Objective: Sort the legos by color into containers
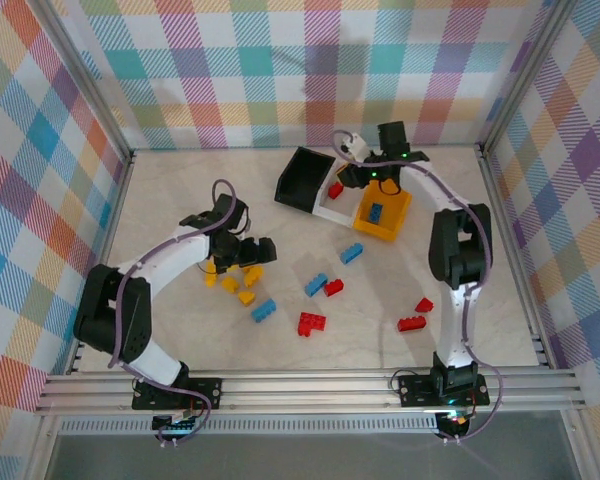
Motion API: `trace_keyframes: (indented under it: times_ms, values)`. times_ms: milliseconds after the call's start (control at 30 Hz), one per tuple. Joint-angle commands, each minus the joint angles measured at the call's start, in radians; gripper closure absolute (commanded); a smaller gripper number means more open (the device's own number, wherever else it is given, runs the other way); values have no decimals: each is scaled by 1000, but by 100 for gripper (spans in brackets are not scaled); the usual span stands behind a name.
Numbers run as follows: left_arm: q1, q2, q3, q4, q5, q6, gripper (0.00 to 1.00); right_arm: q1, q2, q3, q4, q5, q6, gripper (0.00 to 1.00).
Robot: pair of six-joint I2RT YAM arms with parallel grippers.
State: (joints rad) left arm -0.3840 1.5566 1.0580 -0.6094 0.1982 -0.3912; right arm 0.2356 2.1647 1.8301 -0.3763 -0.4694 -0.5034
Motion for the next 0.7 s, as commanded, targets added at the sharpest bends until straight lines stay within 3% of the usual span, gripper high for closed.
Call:
trace_keyframes:
  times_ms: [0,133,300,400,533,667]
  values:
    - [2,-50,22,-70,-30,25,0,-7,25,43,63,9,113,61]
    - [8,-82,9,-73,-27,32,0,-7,-36,-1,117,42,187,44]
    - [-21,-65,56,-118,-3,114,0,-4,-224,-174,107,78,257,42]
    - [-52,-49,76,-124,34,161,1,10,-356,-272,2,98,368,41]
    - [-144,20,137,-158,32,238,1,58,-509,-422,-182,183,611,41]
    - [-233,128,234,-167,26,280,2,70,-679,-640,-208,189,915,40]
